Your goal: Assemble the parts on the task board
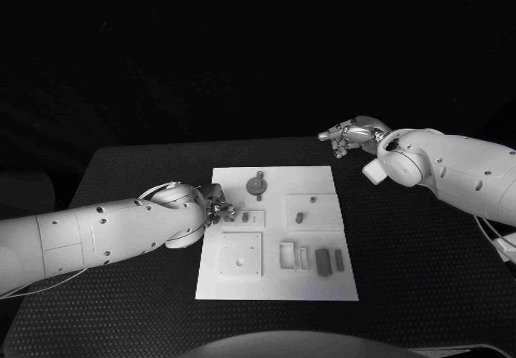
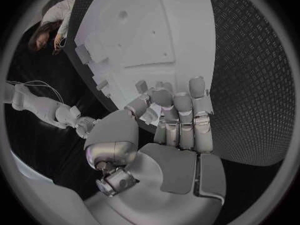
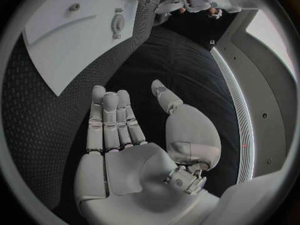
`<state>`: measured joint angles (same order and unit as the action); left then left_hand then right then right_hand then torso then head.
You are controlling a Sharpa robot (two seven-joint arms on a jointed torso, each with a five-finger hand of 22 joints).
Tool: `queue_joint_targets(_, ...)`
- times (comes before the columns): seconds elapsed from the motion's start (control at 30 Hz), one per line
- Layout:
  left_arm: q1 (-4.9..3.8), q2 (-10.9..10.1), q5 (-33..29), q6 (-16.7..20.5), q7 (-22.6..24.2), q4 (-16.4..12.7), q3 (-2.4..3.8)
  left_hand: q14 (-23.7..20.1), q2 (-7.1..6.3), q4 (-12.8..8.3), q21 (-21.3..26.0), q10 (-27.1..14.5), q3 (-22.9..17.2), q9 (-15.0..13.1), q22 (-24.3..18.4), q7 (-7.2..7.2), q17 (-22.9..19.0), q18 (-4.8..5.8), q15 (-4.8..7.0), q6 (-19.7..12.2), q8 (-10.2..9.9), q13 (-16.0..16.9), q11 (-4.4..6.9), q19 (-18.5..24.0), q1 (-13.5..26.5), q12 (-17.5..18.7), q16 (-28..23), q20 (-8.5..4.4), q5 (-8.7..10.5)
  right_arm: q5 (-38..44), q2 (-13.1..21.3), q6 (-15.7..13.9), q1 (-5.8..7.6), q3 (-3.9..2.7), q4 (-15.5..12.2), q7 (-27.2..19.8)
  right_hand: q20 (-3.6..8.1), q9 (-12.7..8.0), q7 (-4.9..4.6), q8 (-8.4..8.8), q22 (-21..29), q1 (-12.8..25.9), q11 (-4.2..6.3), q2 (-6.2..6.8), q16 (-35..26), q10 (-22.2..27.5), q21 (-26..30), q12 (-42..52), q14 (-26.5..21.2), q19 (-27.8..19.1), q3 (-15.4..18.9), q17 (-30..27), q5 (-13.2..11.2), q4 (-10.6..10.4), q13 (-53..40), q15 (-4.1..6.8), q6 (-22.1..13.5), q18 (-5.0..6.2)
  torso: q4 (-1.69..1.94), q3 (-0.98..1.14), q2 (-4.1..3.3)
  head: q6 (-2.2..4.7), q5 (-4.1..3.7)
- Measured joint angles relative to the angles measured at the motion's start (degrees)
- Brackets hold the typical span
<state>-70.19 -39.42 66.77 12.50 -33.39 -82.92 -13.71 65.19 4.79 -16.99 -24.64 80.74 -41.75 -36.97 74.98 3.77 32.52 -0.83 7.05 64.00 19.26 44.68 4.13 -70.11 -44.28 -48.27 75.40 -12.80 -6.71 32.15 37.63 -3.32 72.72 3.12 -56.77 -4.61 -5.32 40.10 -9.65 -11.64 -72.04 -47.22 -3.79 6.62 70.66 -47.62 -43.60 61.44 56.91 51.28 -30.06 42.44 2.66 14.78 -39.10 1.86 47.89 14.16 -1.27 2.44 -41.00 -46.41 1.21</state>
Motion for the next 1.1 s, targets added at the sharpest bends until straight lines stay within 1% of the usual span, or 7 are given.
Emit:
queue_joint_targets(0.07,0.01,0.1,0.3,0.0,0.0,0.0,0.0,0.0,-0.21,0.0,0.0,0.2,-0.4,-0.1,0.0,0.0,0.0,0.0,0.0,0.0,0.1,0.0,0.2,0.0,0.2,-0.2,0.3,0.0,-0.22,0.0,0.0,0.0,-0.01,0.0,0.0,0.0,0.0,0.0,0.0,0.0,0.0,0.0,0.0,0.0,0.0,0.0,0.0,0.0,0.0,0.0,0.0,0.0,0.0,0.0,0.0,0.0,0.0,0.0,0.0,0.0,0.0,-0.02,-0.02)
queue_joint_targets(0.2,0.0,0.4,1.3,-0.1,-0.1,-0.1,0.0,0.2,-0.46,0.1,-0.5,0.4,-0.5,-0.4,0.0,0.01,-0.2,0.0,0.15,0.0,0.4,-0.1,0.41,0.0,0.4,-0.8,0.7,0.0,-1.74,0.0,0.0,0.0,-0.01,0.0,0.0,0.0,0.0,0.0,0.01,0.0,0.0,0.0,0.0,0.0,0.0,0.0,0.0,0.2,0.0,0.0,0.0,0.0,0.0,0.0,0.0,0.0,0.0,0.0,0.0,0.0,0.0,-0.07,-0.08)
queue_joint_targets(0.3,0.01,0.6,2.5,-0.4,-0.1,-0.2,0.01,0.2,-1.07,0.1,-0.8,0.4,-0.6,-0.4,0.0,0.02,-0.3,0.0,0.22,0.0,0.4,-0.2,0.41,0.0,0.3,-0.9,0.9,0.0,-2.55,0.0,0.0,0.1,-0.02,0.0,0.0,0.0,0.0,0.0,0.01,0.0,0.0,0.0,0.0,0.0,0.0,0.0,0.0,0.2,0.0,0.0,0.0,0.0,0.0,0.0,0.0,0.0,0.0,0.0,-0.01,-0.01,0.0,-0.09,-0.12)
queue_joint_targets(0.5,0.05,0.7,3.8,-0.9,0.0,-0.1,0.01,0.2,-1.24,0.3,-0.9,0.4,-0.8,-0.6,0.0,0.03,-0.4,0.0,0.22,0.0,0.7,-0.3,0.41,0.0,0.3,-1.1,1.1,0.01,-2.86,0.0,0.0,0.1,-0.03,0.0,0.0,0.0,0.0,0.0,0.02,0.0,0.0,0.0,0.0,0.0,0.0,0.0,0.0,0.2,0.0,0.0,0.0,0.0,0.0,0.0,0.1,0.0,0.0,0.0,-0.02,-0.01,0.0,-0.03,-0.1)
queue_joint_targets(0.63,0.02,0.6,4.3,-1.2,0.1,0.0,0.04,0.2,-1.24,0.3,-1.4,0.4,-0.8,-0.8,0.0,0.03,-0.6,0.0,0.22,0.0,1.0,-0.5,0.41,0.0,0.3,-1.5,1.4,0.02,-4.1,0.0,0.0,0.1,-0.03,0.0,0.0,0.0,0.0,0.0,0.02,0.0,0.0,0.0,0.0,0.0,0.0,0.0,0.0,0.2,0.0,0.0,0.0,0.0,0.0,0.0,0.1,0.0,0.0,0.0,-0.02,0.0,0.0,0.02,-0.09)
queue_joint_targets(0.77,-0.01,0.6,4.6,-1.8,0.1,0.0,0.07,0.2,-1.55,0.3,-1.8,0.6,-0.8,-1.2,0.0,0.03,-0.8,0.0,0.22,0.0,1.5,-0.7,0.61,0.0,0.0,-2.0,1.8,0.02,-6.79,0.0,0.0,0.1,-0.05,0.0,0.0,0.0,0.0,0.0,0.03,0.0,0.0,0.0,0.0,0.0,0.0,0.0,0.0,0.2,0.0,0.0,0.0,0.0,0.0,0.0,0.1,0.0,0.0,0.0,-0.02,-0.02,0.0,0.02,-0.14)
queue_joint_targets(1.1,-0.07,0.7,4.9,-3.0,0.0,-0.1,0.15,0.4,-1.54,0.3,-2.6,0.8,-0.8,-1.5,0.0,0.03,-0.9,0.0,0.41,0.0,2.4,-0.8,0.82,-0.2,0.0,-2.7,2.6,-0.13,-8.2,0.0,0.0,0.1,-0.1,0.0,0.0,0.0,0.0,0.0,0.03,0.0,0.0,0.0,0.0,0.0,0.0,0.0,0.0,0.2,0.0,0.0,0.0,0.0,0.0,0.0,0.1,0.0,0.0,0.0,0.02,-0.05,-0.01,-0.05,-0.24)
